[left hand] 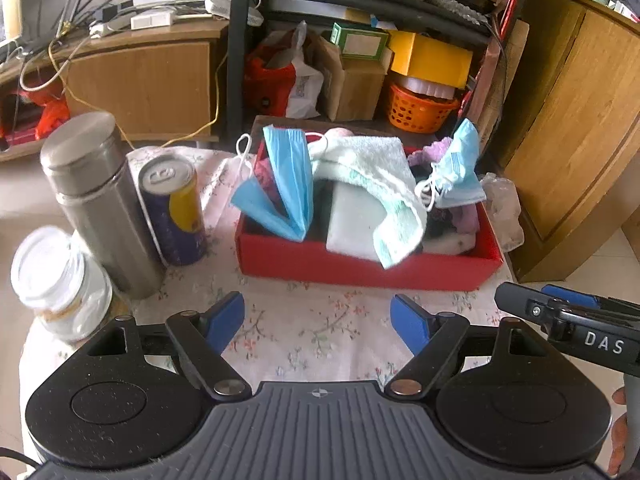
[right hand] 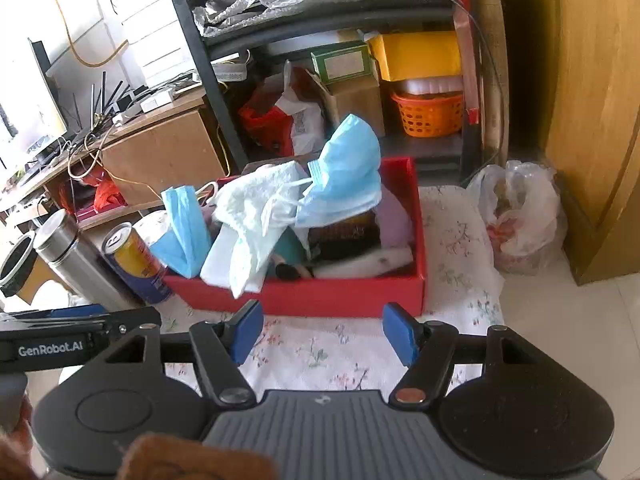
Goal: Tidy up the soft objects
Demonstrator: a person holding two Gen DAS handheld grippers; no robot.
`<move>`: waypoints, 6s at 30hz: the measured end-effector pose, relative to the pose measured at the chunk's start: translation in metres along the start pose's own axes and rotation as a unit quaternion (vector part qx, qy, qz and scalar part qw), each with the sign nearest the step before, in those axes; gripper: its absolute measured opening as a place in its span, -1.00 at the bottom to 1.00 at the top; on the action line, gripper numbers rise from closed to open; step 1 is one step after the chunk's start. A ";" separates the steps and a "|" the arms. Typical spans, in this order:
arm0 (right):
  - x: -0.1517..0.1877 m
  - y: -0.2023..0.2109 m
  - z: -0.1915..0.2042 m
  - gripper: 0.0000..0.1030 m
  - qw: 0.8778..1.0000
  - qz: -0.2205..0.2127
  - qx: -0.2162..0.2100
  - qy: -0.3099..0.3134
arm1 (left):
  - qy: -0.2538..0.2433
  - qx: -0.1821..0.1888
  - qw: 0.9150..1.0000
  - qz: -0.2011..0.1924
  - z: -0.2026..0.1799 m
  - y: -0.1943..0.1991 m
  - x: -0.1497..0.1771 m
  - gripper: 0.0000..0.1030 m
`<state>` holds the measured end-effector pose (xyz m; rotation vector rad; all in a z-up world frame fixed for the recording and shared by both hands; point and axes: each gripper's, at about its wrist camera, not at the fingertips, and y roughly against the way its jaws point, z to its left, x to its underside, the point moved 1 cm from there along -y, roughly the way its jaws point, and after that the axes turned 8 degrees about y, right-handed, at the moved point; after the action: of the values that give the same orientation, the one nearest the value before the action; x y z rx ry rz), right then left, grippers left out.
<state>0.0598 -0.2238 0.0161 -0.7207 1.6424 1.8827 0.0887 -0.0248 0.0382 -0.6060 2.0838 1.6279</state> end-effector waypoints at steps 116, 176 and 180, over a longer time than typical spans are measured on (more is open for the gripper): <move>0.089 0.085 0.016 -0.13 0.998 -0.055 -0.009 -0.010 | -0.045 -0.027 0.993 -0.103 -0.025 0.077 0.101 0.56; 0.089 0.087 0.018 -0.11 0.997 -0.072 -0.013 -0.019 | -0.047 -0.058 0.988 -0.132 -0.022 0.082 0.096 0.89; 0.088 0.090 0.018 -0.10 0.997 -0.078 -0.014 -0.021 | -0.047 -0.055 0.987 -0.142 -0.022 0.084 0.097 0.89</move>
<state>-0.0666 -0.2123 0.0201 -0.7907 1.4922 1.8004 -0.0396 -0.0353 0.0535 -0.8068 1.7579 1.5790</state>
